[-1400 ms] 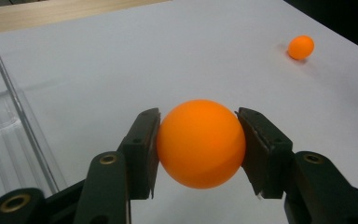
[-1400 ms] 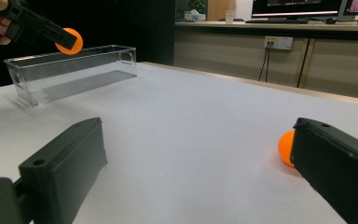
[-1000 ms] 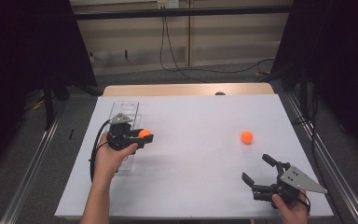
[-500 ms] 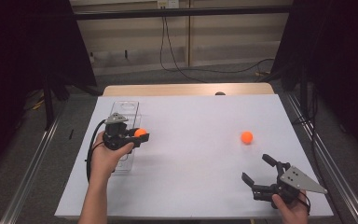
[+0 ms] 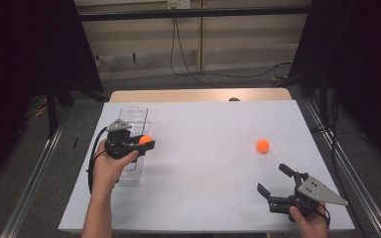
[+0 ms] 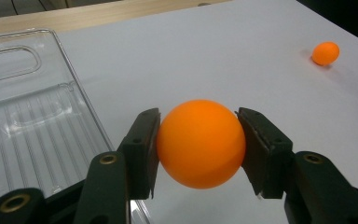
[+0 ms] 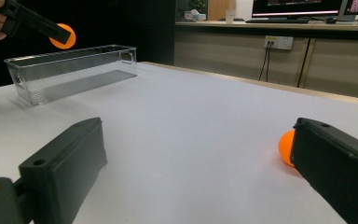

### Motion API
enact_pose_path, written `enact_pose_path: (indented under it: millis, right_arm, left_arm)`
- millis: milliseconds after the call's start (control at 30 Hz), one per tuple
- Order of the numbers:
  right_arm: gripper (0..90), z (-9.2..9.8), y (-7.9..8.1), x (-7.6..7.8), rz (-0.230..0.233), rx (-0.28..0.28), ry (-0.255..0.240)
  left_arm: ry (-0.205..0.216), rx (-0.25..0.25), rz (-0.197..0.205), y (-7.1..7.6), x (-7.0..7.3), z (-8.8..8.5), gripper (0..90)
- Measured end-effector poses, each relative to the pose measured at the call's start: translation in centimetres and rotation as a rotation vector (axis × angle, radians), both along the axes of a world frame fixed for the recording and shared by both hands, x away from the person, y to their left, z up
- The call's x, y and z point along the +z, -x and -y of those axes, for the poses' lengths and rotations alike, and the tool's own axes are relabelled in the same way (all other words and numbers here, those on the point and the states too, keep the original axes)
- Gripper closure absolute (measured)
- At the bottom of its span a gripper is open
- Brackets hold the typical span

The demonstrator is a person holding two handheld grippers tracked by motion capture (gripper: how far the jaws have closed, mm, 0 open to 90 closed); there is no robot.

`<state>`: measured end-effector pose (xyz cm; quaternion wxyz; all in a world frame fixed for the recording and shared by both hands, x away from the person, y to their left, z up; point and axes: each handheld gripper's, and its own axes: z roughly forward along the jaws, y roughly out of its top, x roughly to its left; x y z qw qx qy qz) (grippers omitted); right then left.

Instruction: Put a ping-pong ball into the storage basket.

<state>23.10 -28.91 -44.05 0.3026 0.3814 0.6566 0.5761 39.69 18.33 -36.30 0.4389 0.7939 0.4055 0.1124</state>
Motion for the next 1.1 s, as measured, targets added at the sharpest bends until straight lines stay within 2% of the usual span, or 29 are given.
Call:
enact_pose_path:
  millis: [133,1000,1100]
  right_arm:
    - [2.8,0.0,0.0,0.0,0.002,0.001,0.004]
    - [2.8,0.0,0.0,0.0,0.0,0.002,0.004]
    - [2.8,0.0,0.0,0.0,0.0,0.002,0.004]
  left_arm:
    - [0.007,0.009,0.003,0.0,0.0,-0.1,50.6]
    - [-0.017,0.035,0.009,-0.1,-0.1,-1.0,50.7]
    - [-0.006,0.04,0.008,-0.2,-0.1,-1.2,50.6]
